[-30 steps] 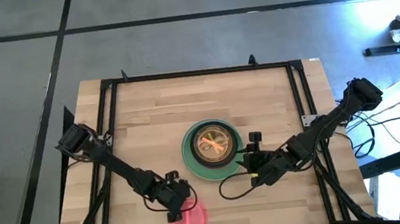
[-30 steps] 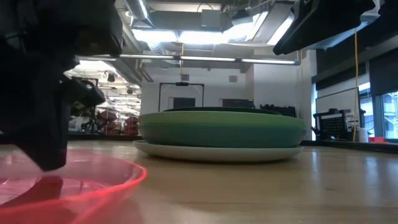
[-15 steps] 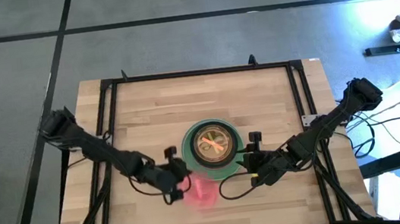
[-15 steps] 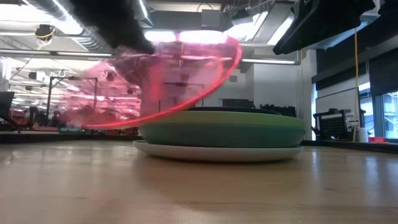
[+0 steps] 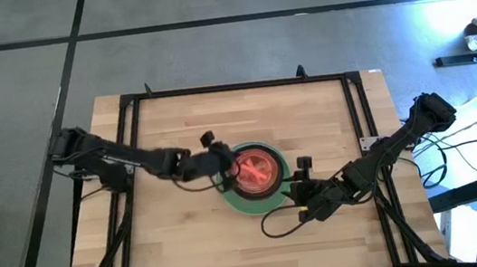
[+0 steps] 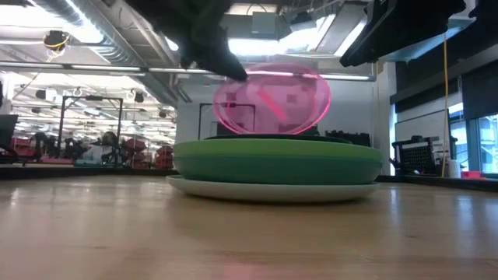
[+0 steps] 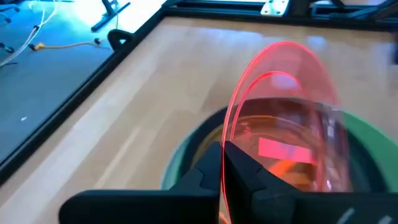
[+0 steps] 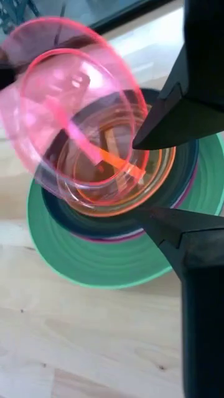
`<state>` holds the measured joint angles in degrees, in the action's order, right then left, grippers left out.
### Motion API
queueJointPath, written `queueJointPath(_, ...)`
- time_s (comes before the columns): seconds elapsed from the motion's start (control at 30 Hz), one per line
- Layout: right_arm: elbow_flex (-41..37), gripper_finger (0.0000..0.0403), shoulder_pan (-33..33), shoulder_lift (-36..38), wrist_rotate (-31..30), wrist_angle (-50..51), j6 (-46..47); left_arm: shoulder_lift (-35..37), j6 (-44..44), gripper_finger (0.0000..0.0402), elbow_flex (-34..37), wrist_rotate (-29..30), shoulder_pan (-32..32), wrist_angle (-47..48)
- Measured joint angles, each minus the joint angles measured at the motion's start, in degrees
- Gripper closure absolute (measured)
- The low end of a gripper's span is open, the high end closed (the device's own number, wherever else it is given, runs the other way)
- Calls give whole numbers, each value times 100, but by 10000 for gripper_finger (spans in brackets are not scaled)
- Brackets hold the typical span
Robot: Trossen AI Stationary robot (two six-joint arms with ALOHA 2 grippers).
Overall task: Stack plastic plates
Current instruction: Stack the light pink plate on top of the orange plate
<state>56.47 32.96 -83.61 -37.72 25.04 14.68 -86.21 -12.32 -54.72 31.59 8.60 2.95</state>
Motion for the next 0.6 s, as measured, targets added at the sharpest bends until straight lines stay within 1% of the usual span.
queueJointPath(0.13, 0, 249, -1, 0, -138, 9, -5, -242, 90, 401, 0, -273, -442, -53)
queueJointPath(0.27, 0, 249, -1, 0, -176, 47, -5, -518, 129, 401, 0, -646, -703, -55)
queueJointPath(0.37, 0, 249, -1, 0, -176, 50, -5, -687, 152, 401, 0, -916, -811, -47)
queueJointPath(0.47, 0, 249, -1, 0, -176, 50, -7, -740, 102, 400, 0, -1033, -852, -47)
queueJointPath(0.53, 0, 249, -1, 0, -176, 50, -15, -740, 90, 391, 0, -1031, -850, -55)
queueJointPath(0.6, 0, 249, -1, 0, -176, 50, -16, -740, 90, 374, 0, -1033, -834, -51)
